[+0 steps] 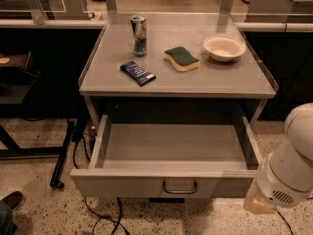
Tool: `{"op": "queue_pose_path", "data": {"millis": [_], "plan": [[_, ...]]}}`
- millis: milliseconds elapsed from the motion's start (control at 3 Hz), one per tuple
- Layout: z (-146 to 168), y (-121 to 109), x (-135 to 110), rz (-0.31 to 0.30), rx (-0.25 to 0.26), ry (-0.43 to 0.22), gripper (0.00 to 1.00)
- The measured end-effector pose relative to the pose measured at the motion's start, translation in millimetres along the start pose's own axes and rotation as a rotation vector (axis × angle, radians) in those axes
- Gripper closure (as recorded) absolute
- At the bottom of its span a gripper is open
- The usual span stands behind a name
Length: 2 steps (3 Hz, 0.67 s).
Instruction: Close top drawer
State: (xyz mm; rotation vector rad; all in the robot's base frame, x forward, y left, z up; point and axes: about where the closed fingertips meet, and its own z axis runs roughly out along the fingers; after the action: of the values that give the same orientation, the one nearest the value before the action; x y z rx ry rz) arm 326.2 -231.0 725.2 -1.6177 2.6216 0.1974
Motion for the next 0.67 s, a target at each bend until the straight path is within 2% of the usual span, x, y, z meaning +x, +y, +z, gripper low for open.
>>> {"op": "queue_pose_path", "data": {"millis": [667], "plan": [[5.8,-2.1,-5.0,0.023,0.008,-0.007,1.00]]}}
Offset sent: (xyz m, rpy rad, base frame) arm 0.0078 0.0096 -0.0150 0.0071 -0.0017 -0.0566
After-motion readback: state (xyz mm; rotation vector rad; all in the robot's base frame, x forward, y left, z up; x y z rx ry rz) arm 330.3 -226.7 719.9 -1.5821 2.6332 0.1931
